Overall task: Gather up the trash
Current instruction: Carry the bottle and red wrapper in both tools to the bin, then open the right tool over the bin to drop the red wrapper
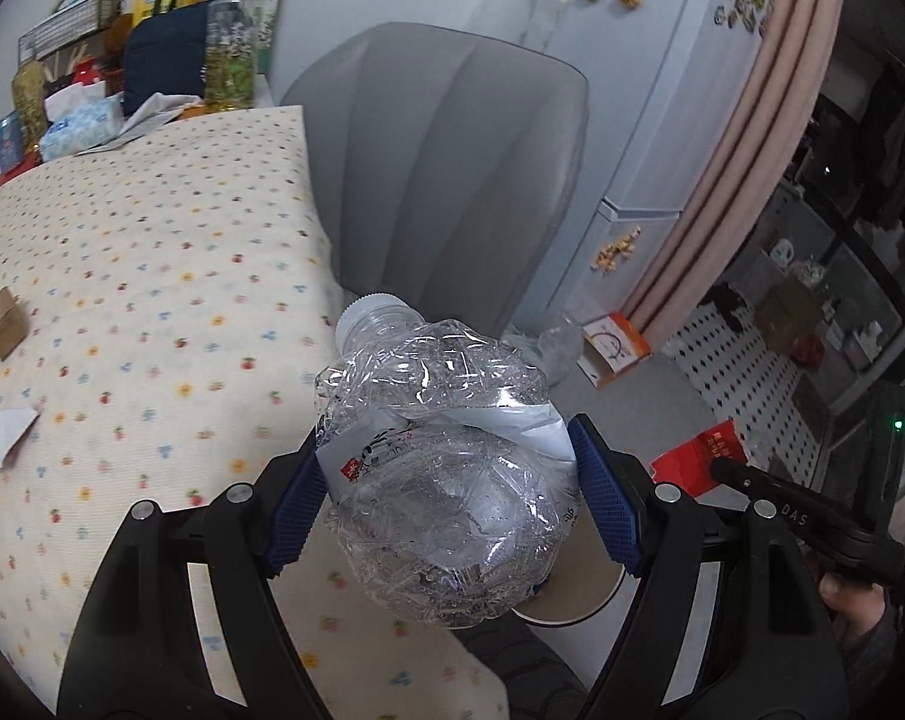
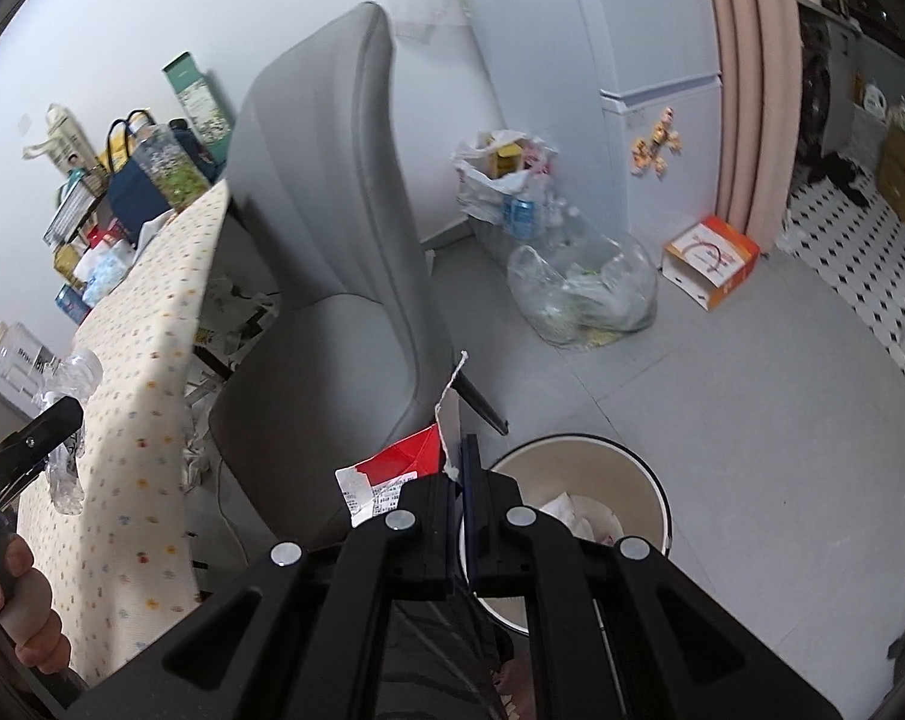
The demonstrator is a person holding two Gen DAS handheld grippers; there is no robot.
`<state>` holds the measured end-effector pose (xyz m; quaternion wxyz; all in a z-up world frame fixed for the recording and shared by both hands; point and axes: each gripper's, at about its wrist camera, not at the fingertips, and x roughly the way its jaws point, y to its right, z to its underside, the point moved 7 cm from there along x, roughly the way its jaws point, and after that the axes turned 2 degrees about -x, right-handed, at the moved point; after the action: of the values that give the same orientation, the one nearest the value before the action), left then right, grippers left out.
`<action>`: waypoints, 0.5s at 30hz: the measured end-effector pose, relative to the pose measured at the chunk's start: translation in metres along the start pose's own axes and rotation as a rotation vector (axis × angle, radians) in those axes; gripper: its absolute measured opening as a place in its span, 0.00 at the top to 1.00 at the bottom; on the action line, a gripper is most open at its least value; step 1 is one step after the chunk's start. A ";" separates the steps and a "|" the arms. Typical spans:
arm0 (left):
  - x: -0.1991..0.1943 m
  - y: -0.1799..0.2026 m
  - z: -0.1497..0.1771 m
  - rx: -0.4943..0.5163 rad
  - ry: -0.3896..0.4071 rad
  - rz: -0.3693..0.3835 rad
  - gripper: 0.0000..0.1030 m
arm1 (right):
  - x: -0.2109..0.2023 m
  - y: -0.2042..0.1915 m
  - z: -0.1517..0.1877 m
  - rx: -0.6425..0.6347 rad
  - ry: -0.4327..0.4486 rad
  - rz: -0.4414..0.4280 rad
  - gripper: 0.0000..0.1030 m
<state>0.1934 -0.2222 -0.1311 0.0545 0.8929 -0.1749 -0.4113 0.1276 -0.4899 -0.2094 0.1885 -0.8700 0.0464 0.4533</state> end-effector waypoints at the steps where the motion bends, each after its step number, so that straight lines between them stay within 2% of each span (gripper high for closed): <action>1: 0.004 0.005 0.001 0.008 -0.008 0.003 0.26 | 0.002 0.004 0.001 0.005 -0.002 0.004 0.96; 15: 0.052 0.067 0.012 0.115 -0.104 0.032 0.26 | 0.028 0.069 0.016 0.106 -0.031 0.042 0.96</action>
<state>0.1980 -0.3032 -0.1597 0.0007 0.8690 -0.2153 -0.4456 0.1139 -0.5452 -0.2603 0.2252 -0.8505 0.0856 0.4675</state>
